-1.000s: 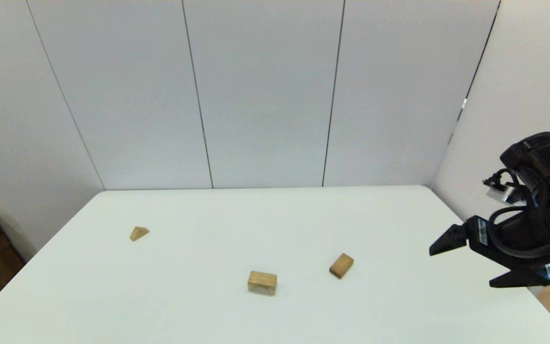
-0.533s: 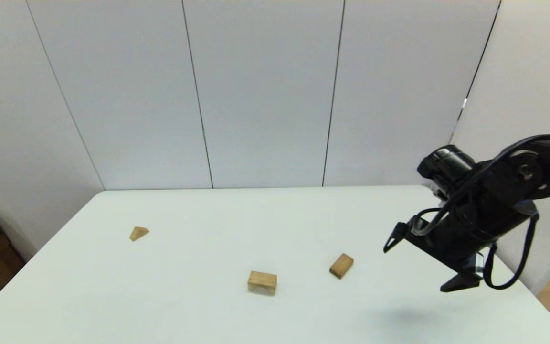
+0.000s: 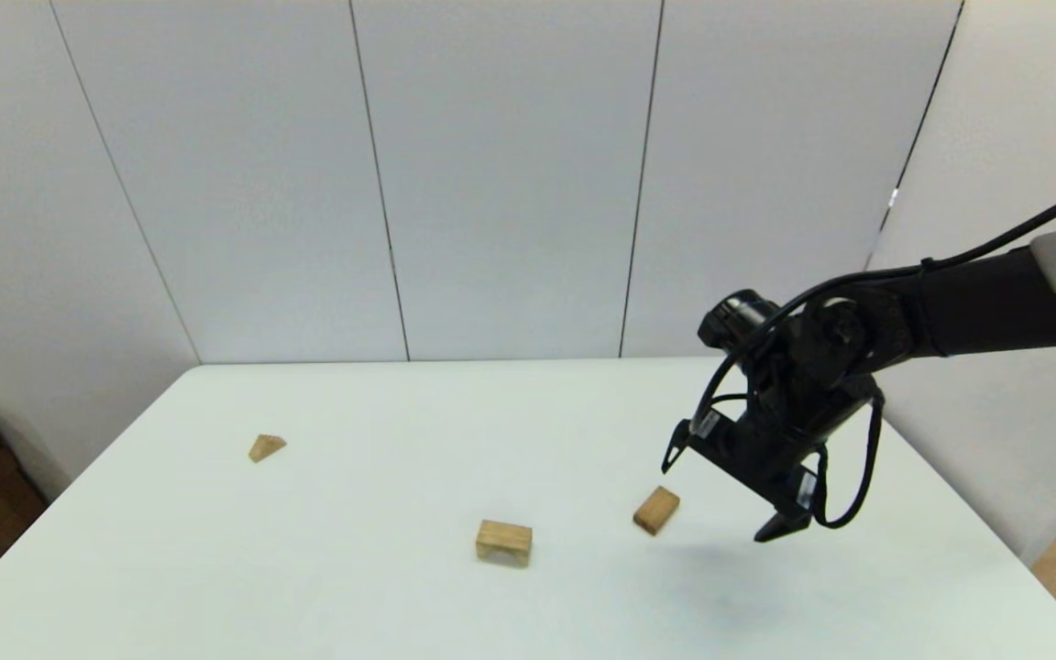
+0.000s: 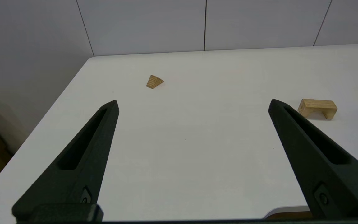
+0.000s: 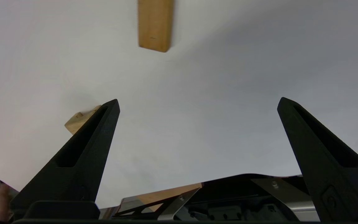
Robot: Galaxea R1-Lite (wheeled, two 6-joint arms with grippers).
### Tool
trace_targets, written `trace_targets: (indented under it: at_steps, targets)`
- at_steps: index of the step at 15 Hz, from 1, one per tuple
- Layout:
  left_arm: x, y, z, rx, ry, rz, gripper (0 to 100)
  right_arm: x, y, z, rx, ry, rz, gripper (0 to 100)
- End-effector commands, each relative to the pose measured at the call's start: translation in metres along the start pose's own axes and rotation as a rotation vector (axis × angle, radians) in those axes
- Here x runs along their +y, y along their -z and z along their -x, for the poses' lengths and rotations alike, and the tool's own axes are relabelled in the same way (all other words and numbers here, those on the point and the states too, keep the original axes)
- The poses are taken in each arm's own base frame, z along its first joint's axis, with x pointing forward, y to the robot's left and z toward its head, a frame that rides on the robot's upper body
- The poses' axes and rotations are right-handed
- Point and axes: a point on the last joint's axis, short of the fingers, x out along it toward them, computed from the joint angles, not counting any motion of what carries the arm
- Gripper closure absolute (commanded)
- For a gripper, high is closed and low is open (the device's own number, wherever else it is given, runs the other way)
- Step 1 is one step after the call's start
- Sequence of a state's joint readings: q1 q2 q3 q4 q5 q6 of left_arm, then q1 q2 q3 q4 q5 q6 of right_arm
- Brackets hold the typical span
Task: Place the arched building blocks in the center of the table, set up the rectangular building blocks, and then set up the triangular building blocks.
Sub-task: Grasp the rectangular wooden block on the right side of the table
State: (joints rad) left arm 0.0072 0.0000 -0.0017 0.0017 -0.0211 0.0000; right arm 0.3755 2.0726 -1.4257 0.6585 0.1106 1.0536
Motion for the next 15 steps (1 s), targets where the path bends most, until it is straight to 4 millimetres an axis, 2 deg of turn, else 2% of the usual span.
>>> trace_targets:
  at_steps: [1,6,15]
  targets:
    - [0.000,0.000,0.000,0.002,0.000,0.000,0,0.011,-0.003,-0.013,0.008,0.006,0.002,0]
    - [0.000,0.000,0.000,0.000,0.000,0.000,0,0.027,-0.009,-0.043,0.034,0.044,-0.011,0]
    - [0.000,0.000,0.000,0.002,0.000,0.000,0,0.033,-0.017,-0.082,0.059,0.094,-0.016,0]
